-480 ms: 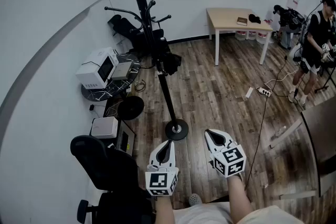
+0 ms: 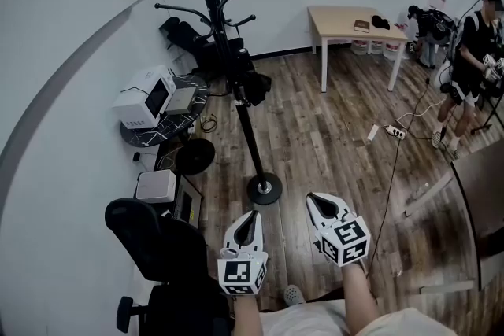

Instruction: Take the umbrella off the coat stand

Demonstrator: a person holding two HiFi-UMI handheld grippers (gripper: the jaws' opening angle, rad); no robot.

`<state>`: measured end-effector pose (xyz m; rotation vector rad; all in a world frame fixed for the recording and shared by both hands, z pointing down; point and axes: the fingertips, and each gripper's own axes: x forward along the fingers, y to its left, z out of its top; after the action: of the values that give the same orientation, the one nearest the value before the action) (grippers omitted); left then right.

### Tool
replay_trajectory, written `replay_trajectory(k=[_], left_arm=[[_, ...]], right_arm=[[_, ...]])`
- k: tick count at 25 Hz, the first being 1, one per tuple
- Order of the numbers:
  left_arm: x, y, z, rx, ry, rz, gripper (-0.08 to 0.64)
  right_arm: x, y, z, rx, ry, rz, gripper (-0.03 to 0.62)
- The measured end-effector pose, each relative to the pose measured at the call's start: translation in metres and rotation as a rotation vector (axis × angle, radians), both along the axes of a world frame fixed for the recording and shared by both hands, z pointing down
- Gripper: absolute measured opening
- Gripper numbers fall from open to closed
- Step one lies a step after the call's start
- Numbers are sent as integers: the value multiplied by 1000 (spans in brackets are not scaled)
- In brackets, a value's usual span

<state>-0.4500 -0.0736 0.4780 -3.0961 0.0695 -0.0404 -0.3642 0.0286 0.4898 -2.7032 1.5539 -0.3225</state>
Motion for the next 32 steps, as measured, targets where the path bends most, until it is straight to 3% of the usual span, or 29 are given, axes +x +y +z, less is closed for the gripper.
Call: replay_trajectory(k=[6,10,14,24,32], left_arm=[[-3,-5,-4,-30,22,15,28],[-1,-7,-6,-22,29,-7,144],[2,1,-8,-37,35,47,147],[23,5,8,-95,28,76,146],[75,-3,4,-96,29,-6,146]], right_arm=[[-3,4,-16,83,16,3,11],[-8,-2,-7,33,-3,-57,137],[-20,-10,-2,37,-45,-143,223],[-5,0,-6,83,-50,-206,258],[52,-1,-7,91,-52,-256,258]])
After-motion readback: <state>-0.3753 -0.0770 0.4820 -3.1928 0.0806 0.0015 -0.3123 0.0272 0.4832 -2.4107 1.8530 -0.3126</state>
